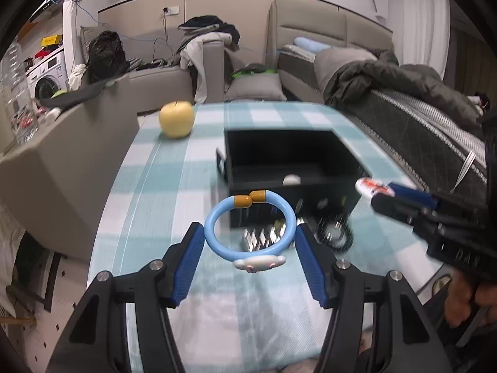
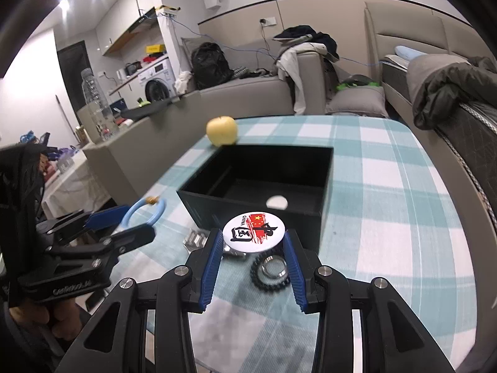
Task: Organize jewelry
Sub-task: 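Carry the white badge and blue bangle over the open black box with both tools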
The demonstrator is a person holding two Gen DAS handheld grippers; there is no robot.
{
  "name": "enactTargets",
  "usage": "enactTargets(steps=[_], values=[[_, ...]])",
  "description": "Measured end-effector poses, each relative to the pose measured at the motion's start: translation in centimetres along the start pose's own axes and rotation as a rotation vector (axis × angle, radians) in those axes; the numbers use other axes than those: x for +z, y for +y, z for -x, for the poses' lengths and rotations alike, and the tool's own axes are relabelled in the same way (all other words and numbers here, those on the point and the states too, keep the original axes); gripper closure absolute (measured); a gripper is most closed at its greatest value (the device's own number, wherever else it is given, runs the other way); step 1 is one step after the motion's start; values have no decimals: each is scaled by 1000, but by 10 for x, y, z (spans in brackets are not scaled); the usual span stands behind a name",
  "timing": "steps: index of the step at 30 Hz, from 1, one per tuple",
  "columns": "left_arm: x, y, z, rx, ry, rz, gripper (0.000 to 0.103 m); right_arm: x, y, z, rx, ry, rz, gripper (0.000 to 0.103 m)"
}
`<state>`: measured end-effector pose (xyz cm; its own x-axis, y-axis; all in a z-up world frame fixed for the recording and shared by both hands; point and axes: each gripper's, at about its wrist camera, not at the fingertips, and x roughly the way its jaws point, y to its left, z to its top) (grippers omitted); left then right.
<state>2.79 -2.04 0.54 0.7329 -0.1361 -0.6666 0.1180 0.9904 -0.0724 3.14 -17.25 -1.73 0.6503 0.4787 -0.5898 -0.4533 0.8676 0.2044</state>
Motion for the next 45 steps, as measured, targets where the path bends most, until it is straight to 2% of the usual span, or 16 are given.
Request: enactTargets(steps=[11, 20, 25, 30, 45], values=[[42, -1, -7, -29, -59, -24, 48, 37, -13, 5, 19, -33, 7, 64], [68, 0, -33, -23, -73, -47, 48, 76, -29, -16, 14, -42, 64, 64], [61, 5, -52, -27, -46, -37, 48, 67, -41, -42, 44, -12, 16, 64], [55, 7, -68, -14, 3, -25, 48, 54, -38, -65, 23, 52, 10, 64], [53, 0, -75, -9, 32, -50, 48, 49, -31, -74, 3, 100, 17, 64]])
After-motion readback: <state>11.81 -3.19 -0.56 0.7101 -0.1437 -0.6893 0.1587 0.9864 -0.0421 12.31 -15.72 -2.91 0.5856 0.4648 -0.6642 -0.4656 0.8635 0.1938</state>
